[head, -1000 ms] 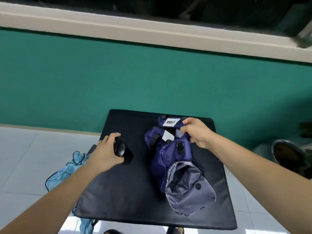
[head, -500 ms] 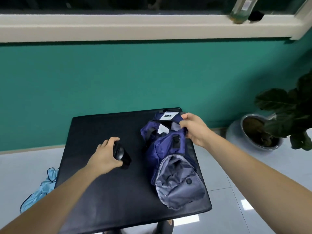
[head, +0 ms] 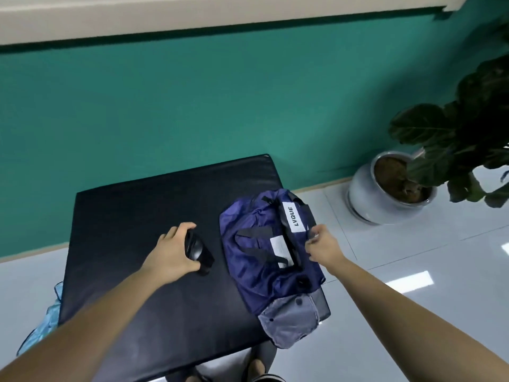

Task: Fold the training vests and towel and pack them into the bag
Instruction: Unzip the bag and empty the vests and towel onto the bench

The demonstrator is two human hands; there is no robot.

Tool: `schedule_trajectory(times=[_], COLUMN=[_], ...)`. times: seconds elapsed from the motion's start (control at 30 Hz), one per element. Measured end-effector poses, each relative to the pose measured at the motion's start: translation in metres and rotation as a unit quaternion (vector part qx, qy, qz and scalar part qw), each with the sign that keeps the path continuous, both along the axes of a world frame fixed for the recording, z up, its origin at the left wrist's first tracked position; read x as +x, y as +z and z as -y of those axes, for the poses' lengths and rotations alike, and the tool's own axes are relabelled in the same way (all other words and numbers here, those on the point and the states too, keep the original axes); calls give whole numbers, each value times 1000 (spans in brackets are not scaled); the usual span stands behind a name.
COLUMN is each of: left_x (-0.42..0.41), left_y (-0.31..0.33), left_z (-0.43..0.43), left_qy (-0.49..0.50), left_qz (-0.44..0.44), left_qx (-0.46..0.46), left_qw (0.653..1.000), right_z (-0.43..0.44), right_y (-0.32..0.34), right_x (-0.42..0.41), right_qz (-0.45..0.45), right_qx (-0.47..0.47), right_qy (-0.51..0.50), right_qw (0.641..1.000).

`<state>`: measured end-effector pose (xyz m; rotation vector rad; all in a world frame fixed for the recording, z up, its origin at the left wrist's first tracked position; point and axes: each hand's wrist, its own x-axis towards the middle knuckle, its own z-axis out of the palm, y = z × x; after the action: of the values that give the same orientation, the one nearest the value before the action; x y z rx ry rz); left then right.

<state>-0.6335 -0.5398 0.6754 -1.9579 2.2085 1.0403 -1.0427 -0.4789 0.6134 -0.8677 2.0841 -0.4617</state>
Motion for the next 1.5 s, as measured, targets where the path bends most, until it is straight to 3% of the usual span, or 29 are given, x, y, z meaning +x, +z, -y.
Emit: schedule_trajectory(times=[0.13, 0.23, 0.4, 0.57, 0.7, 0.83, 1.0, 1.33, 1.5], left_x=[-13, -19, -26, -28, -27, -24, -21, 9, 22], left_y=[-10, -17, -37, -60, -76, -83, -78, -55, -48], left_z=[-1, -4, -9, -16, -20, -22, -16, 29, 41], left_qy=[-7, -8, -8, -5, 1, 4, 8, 27, 42], left_qz=[5, 7, 9, 9, 6, 7, -3, -11, -12], left_qx=[-2, 2, 13, 20, 24, 31, 33, 4, -4], left_qw=[1000, 1000, 1000, 1000, 1000, 999, 999, 1000, 999], right_z=[8, 18, 35, 45, 46, 46, 43, 22, -1], right_y=[-20, -36, -86, -139, -163, -172, -125, -77, -84], right_x=[5, 21, 49, 56, 64, 68, 94, 161, 190], right_qz=[-70, -50, 10, -12, -11, -32, -116, -245, -256], right_qx=[-27, -44, 76, 192, 212, 154, -6, -171, -156], right_qy=[70, 104, 176, 137, 90, 45, 148, 346, 460], right_qw=[995, 992, 981, 972, 973, 987, 982, 889, 836])
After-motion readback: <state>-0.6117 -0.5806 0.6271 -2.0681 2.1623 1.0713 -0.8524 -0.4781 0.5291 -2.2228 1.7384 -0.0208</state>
